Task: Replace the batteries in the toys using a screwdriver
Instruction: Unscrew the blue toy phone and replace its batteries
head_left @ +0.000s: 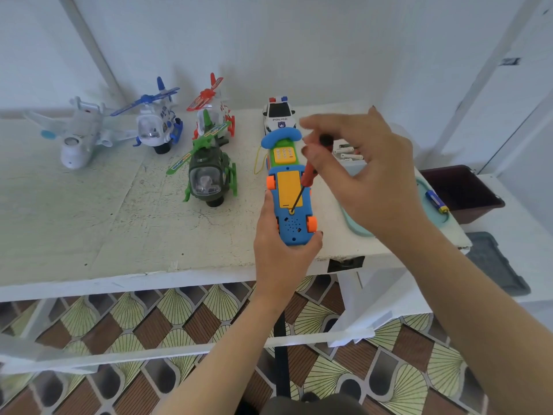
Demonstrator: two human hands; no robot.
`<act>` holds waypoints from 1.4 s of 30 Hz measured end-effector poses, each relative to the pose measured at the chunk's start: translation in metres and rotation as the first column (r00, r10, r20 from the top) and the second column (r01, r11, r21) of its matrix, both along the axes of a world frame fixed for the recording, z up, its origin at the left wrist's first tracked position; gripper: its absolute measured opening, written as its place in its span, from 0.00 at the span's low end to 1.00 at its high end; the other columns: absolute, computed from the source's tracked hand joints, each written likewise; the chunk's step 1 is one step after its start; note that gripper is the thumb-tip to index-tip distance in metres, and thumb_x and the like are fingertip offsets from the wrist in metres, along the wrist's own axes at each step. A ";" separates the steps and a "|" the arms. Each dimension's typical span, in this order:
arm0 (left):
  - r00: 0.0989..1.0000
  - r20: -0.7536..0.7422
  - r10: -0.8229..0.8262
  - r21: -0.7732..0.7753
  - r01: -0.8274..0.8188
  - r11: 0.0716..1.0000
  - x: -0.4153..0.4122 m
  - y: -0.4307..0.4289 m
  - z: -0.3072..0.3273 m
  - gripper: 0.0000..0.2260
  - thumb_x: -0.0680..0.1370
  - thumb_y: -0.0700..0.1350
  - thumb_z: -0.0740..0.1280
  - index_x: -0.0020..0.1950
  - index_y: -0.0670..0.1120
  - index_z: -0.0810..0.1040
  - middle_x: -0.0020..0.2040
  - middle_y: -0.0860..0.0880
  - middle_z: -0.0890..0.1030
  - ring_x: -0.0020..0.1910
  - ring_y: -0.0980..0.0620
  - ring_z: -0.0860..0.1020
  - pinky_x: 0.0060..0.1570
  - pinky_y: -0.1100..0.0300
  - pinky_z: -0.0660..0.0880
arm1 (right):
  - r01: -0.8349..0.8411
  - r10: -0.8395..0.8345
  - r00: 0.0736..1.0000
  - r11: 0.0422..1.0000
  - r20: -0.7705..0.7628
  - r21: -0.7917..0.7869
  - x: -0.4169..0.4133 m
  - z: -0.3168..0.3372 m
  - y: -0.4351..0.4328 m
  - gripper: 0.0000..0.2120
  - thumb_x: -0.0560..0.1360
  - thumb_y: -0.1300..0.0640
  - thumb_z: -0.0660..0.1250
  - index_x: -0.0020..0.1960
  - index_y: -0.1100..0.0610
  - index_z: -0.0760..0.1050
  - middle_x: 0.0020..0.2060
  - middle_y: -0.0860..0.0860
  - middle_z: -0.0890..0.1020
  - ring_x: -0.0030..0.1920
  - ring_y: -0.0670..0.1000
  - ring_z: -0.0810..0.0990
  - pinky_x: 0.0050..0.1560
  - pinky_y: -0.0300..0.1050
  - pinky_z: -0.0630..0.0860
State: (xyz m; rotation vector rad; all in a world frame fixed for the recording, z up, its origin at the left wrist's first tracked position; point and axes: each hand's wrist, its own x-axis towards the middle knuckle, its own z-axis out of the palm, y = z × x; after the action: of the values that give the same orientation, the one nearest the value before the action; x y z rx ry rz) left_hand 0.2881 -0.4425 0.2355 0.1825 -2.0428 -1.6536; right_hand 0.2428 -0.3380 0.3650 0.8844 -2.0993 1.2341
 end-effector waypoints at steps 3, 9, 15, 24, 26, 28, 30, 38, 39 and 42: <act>1.000 0.002 -0.005 0.002 0.005 1.000 0.000 0.001 0.002 0.41 0.69 0.36 0.77 0.74 0.57 0.58 0.60 0.59 0.73 0.54 0.59 0.78 0.47 0.72 0.75 | -0.052 0.052 0.998 0.999 0.047 -0.005 0.001 -0.004 0.001 0.12 0.78 0.59 0.59 0.59 0.57 0.76 0.44 0.37 0.78 0.49 0.45 0.82 0.64 0.66 0.68; 1.000 -0.005 0.000 0.017 0.000 1.000 0.000 0.002 0.004 0.41 0.69 0.35 0.76 0.72 0.58 0.59 0.59 0.59 0.74 0.54 0.58 0.78 0.47 0.71 0.75 | -0.046 0.048 0.998 0.998 0.047 -0.038 0.003 -0.006 -0.001 0.10 0.75 0.52 0.68 0.55 0.48 0.80 0.50 0.49 0.81 0.59 0.47 0.75 0.61 0.45 0.71; 1.000 -0.001 -0.007 0.021 0.007 1.000 0.000 0.002 0.003 0.41 0.69 0.36 0.76 0.75 0.55 0.59 0.62 0.57 0.74 0.55 0.55 0.78 0.48 0.70 0.76 | 0.034 -0.034 0.999 0.999 -0.011 -0.025 0.002 -0.004 -0.002 0.12 0.75 0.55 0.67 0.58 0.52 0.77 0.44 0.39 0.79 0.49 0.44 0.78 0.58 0.52 0.73; 1.000 0.009 -0.002 -0.019 0.002 1.000 0.000 0.001 0.000 0.41 0.70 0.38 0.76 0.78 0.48 0.59 0.65 0.52 0.73 0.59 0.52 0.78 0.51 0.65 0.78 | 0.001 -0.002 1.000 0.998 -0.017 -0.069 0.005 -0.007 0.000 0.08 0.73 0.51 0.70 0.52 0.48 0.79 0.44 0.43 0.78 0.50 0.44 0.76 0.54 0.42 0.72; 1.000 0.010 0.001 -0.020 -0.001 1.000 -0.001 0.001 0.000 0.41 0.70 0.38 0.76 0.78 0.48 0.60 0.64 0.53 0.73 0.58 0.53 0.78 0.51 0.66 0.77 | 0.023 -0.025 0.999 0.997 -0.029 -0.074 0.005 -0.006 0.000 0.08 0.73 0.52 0.70 0.52 0.47 0.78 0.41 0.44 0.80 0.47 0.43 0.75 0.53 0.44 0.72; 1.000 0.003 0.004 -0.014 -0.004 1.000 0.000 0.002 0.001 0.41 0.70 0.37 0.76 0.77 0.50 0.59 0.63 0.55 0.73 0.57 0.54 0.78 0.49 0.69 0.76 | 0.035 -0.038 0.998 0.997 -0.048 -0.062 0.005 -0.006 0.001 0.09 0.74 0.55 0.68 0.55 0.50 0.79 0.42 0.43 0.81 0.47 0.42 0.77 0.55 0.48 0.74; 1.000 -0.005 0.006 -0.014 -0.006 1.000 0.000 0.003 0.001 0.42 0.70 0.36 0.76 0.77 0.50 0.58 0.64 0.55 0.73 0.57 0.54 0.78 0.48 0.71 0.76 | 0.042 -0.043 0.999 0.998 -0.021 -0.048 0.005 -0.006 0.002 0.12 0.75 0.57 0.66 0.58 0.55 0.79 0.45 0.41 0.80 0.49 0.44 0.79 0.57 0.52 0.74; 0.998 0.006 0.060 -0.118 -0.059 0.991 -0.001 0.000 -0.001 0.42 0.68 0.38 0.78 0.76 0.48 0.59 0.60 0.54 0.67 0.59 0.66 0.68 0.52 0.77 0.68 | 0.032 -0.032 0.999 0.999 -0.006 -0.020 0.010 -0.013 0.004 0.16 0.74 0.50 0.68 0.60 0.53 0.77 0.50 0.45 0.77 0.53 0.44 0.76 0.57 0.41 0.72; 0.998 0.010 0.064 -0.116 -0.063 0.991 -0.002 0.000 0.000 0.42 0.68 0.38 0.78 0.76 0.46 0.60 0.60 0.54 0.67 0.59 0.67 0.67 0.52 0.78 0.68 | 0.061 -0.061 0.998 0.998 -0.014 -0.035 0.010 -0.014 0.004 0.15 0.73 0.48 0.69 0.59 0.50 0.77 0.49 0.47 0.77 0.52 0.45 0.75 0.56 0.40 0.71; 0.997 0.025 0.075 -0.118 -0.071 0.990 -0.001 0.001 0.000 0.42 0.67 0.38 0.78 0.76 0.44 0.60 0.60 0.53 0.66 0.59 0.69 0.66 0.52 0.78 0.68 | 0.138 -0.140 0.990 0.989 -0.030 -0.051 0.008 -0.016 0.007 0.15 0.72 0.48 0.70 0.58 0.46 0.76 0.43 0.49 0.79 0.47 0.47 0.73 0.51 0.39 0.70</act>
State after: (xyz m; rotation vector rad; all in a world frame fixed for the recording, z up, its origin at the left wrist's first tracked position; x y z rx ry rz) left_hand 0.2867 -0.4411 0.2356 0.2395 -2.1223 -1.4908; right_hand 0.2513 -0.3306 0.3492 0.7193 -2.0577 1.1851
